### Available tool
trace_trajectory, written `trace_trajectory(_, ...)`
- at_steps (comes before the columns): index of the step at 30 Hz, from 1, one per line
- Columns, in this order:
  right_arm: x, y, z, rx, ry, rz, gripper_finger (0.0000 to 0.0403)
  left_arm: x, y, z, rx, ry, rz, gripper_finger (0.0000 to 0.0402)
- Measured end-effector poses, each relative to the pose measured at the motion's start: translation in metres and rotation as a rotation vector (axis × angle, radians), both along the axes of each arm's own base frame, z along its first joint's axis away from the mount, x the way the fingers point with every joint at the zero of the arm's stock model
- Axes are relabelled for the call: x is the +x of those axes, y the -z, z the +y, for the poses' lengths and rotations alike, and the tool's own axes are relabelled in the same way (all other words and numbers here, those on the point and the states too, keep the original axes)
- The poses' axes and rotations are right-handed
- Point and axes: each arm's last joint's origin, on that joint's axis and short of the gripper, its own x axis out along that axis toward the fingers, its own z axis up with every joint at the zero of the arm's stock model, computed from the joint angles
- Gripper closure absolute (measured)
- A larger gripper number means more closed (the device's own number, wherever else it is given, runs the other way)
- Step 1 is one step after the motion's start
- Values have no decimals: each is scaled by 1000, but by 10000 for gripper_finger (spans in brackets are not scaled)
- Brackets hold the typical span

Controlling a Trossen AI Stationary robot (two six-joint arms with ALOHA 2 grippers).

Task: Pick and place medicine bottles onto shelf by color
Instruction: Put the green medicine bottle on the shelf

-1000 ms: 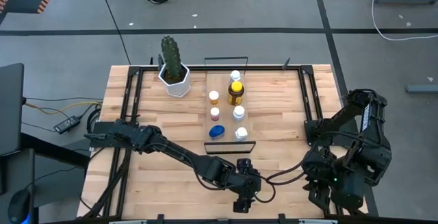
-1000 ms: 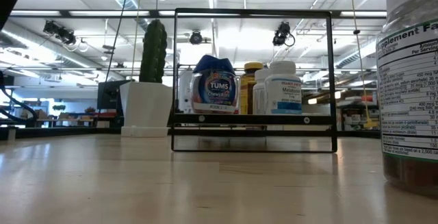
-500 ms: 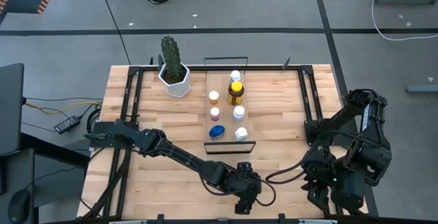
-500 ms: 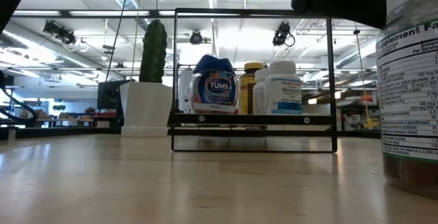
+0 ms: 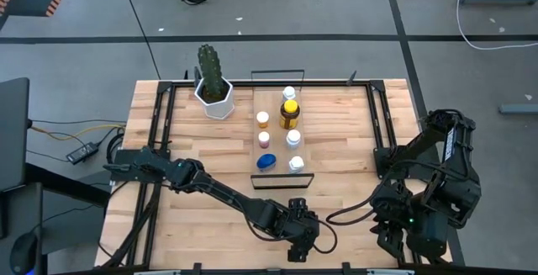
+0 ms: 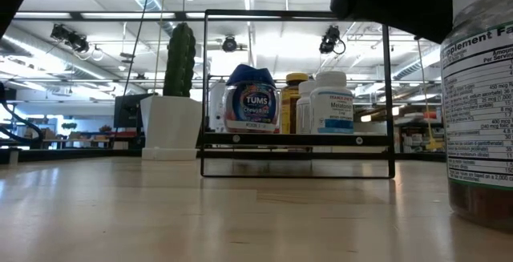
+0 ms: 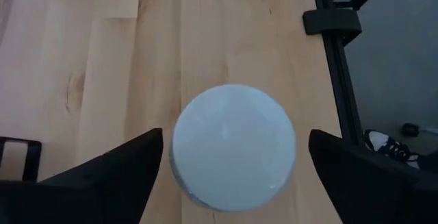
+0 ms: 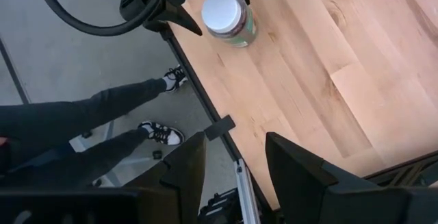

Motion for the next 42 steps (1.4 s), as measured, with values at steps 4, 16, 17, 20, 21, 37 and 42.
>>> trace_trajectory(4,0,0,0,-6,7,-12,243,0,0,0,-9,-11,0,60)
trace_trajectory(16,0,0,0,-4,12,-11,243,0,-1,1,-35,-42,0,126)
trace_trajectory(17,0,0,0,-4,12,-11,243,0,-1,1,-36,-42,-1,132)
trace_trajectory(20,0,0,0,-4,12,-11,243,0,-2,1,-64,-75,1,152)
trace_trajectory(21,0,0,0,-4,12,-11,243,0,-3,1,-89,-100,5,157)
trace_trajectory(37,1,0,-1,-35,-4,-44,243,-20,-54,19,-122,-168,28,165)
trace_trajectory(42,2,-1,-2,-52,0,-68,243,-38,-85,33,-57,-170,25,160)
